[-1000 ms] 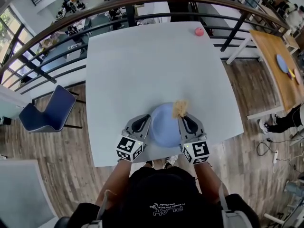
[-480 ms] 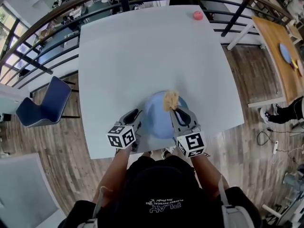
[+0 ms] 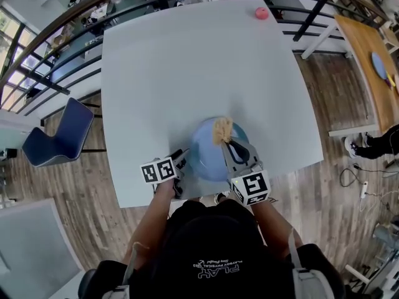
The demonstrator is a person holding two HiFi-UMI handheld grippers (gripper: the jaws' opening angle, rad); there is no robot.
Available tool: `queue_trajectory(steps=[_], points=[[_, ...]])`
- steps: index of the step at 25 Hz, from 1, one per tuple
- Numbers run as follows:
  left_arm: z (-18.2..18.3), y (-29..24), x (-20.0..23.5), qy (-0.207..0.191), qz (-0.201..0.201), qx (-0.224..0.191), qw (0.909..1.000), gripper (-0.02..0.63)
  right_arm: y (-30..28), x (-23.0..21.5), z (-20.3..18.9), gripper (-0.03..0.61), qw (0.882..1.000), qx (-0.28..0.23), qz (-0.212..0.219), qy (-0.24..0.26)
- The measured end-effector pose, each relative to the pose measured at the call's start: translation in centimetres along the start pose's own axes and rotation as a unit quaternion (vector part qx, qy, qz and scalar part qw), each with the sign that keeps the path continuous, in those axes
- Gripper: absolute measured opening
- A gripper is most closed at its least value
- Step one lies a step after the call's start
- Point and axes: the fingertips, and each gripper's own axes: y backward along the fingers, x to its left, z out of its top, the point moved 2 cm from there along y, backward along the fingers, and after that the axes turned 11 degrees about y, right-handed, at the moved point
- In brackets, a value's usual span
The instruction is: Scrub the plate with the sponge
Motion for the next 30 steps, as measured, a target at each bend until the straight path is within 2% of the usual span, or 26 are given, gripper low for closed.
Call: queue_trajectory(steps=[8,19,30], points=[[-1.4,-2.3,0.8,0.022,0.003,0.045,0.9987,0.195,-0.7,-0.1,-1.0,0.044,1.0,0.011,0.01,-0.009],[-2.5,-3.0,0.8,0.038,0.005,0.065,0.9972,0.161,-0.9,0.1,-1.3,0.044,1.0,0.014,0.017,-0.017],[-2.5,-3.7,1.7,0.041,0.032,0.076,0.9958,0.041,-1.2,-0.5,-1.8,0.044,0.999,0.017,0.017,-0.024]])
